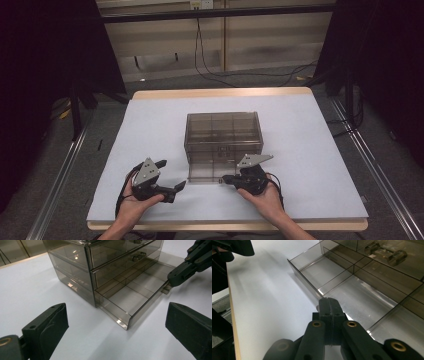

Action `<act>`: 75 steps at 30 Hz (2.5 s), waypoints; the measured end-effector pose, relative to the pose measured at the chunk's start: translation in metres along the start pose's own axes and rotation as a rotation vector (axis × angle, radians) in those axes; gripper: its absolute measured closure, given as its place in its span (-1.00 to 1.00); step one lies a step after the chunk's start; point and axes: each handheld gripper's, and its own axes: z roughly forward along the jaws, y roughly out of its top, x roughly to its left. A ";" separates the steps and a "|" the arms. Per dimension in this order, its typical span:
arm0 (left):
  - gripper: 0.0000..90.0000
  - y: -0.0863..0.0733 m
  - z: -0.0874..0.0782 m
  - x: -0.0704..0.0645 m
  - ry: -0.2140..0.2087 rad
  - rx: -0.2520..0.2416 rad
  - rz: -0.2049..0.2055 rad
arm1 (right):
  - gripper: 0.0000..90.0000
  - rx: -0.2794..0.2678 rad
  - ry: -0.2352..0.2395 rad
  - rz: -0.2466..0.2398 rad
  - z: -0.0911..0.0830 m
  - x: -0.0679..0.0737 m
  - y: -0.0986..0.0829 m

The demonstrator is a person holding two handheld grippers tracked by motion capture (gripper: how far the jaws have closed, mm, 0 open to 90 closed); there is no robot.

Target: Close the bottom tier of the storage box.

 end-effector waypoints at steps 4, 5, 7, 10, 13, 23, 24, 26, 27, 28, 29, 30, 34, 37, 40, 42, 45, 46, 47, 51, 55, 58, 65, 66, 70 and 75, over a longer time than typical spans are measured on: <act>-0.90 0.000 0.001 0.000 -0.004 0.003 -0.004 | 1.00 -0.001 -0.002 0.002 0.000 0.000 0.000; -0.90 0.000 0.001 0.000 -0.004 0.004 -0.001 | 1.00 -0.002 -0.002 0.002 0.000 -0.001 0.000; -0.90 0.000 0.001 0.000 -0.005 0.002 -0.001 | 1.00 -0.002 0.000 0.003 0.000 -0.001 0.000; -0.90 0.000 0.001 0.000 -0.007 0.003 0.002 | 1.00 -0.004 -0.002 0.006 0.000 -0.001 0.000; -0.90 -0.001 0.002 -0.001 -0.015 0.014 -0.001 | 1.00 -0.002 -0.009 0.005 0.001 -0.001 0.001; -0.92 -0.001 0.003 0.000 -0.021 0.036 -0.015 | 1.00 -0.001 -0.017 0.009 0.001 -0.002 0.001; -0.92 -0.001 0.003 0.000 -0.022 0.030 -0.022 | 1.00 -0.002 -0.017 0.009 0.001 -0.002 0.002; -0.92 0.000 0.002 0.000 -0.022 0.028 -0.021 | 1.00 -0.004 -0.020 0.011 0.001 -0.002 0.002; -0.92 0.000 0.002 0.000 -0.021 0.030 -0.022 | 1.00 -0.003 -0.020 0.011 0.002 -0.002 0.002; -0.92 0.000 0.002 -0.001 -0.023 0.032 -0.021 | 1.00 -0.004 -0.020 0.010 0.002 -0.002 0.002; -0.92 -0.001 0.002 0.000 -0.022 0.040 -0.018 | 1.00 -0.005 -0.021 0.011 0.002 -0.002 0.002; -0.92 -0.001 0.002 0.000 -0.021 0.039 -0.023 | 1.00 -0.005 -0.020 0.012 0.002 -0.002 0.002; -0.92 -0.001 0.002 0.000 -0.022 0.043 -0.018 | 1.00 -0.003 -0.024 0.010 0.002 -0.002 0.003; -0.92 -0.001 0.002 0.000 -0.019 0.046 -0.016 | 1.00 0.001 -0.023 0.029 0.002 -0.005 0.004; -0.92 -0.001 0.002 0.000 -0.019 0.045 -0.016 | 1.00 0.000 -0.021 0.024 0.003 -0.005 0.004; -0.92 -0.001 0.002 0.000 -0.018 0.046 -0.016 | 1.00 -0.001 -0.025 0.022 0.003 -0.005 0.004; -0.92 -0.001 0.002 0.000 -0.022 0.044 -0.017 | 1.00 -0.002 -0.029 0.018 0.003 -0.004 0.004; -0.92 -0.001 0.002 0.000 -0.022 0.044 -0.017 | 1.00 -0.002 -0.029 0.018 0.003 -0.004 0.004; -0.92 -0.001 0.002 0.000 -0.020 0.046 -0.015 | 1.00 -0.004 -0.030 0.018 0.003 -0.005 0.004; -0.92 -0.001 0.003 0.000 -0.019 0.046 -0.019 | 1.00 -0.007 -0.032 0.022 0.003 -0.005 0.004; -0.92 -0.001 0.003 0.000 -0.026 0.042 -0.020 | 1.00 -0.006 -0.032 0.024 0.002 -0.005 0.004; -0.92 -0.001 0.003 -0.001 -0.024 0.043 -0.019 | 1.00 -0.006 -0.032 0.024 0.002 -0.005 0.004; -0.92 -0.002 0.004 0.000 -0.025 0.043 -0.022 | 1.00 -0.004 -0.042 0.030 0.003 -0.004 0.004; -0.92 -0.002 0.004 0.000 -0.025 0.043 -0.022 | 1.00 -0.004 -0.042 0.030 0.003 -0.004 0.004; -0.92 -0.001 0.003 0.000 -0.013 0.039 -0.012 | 1.00 -0.004 -0.052 0.042 0.006 -0.004 0.007; -0.92 -0.001 0.002 0.001 -0.016 0.037 -0.014 | 1.00 -0.002 -0.061 0.043 0.010 -0.001 0.008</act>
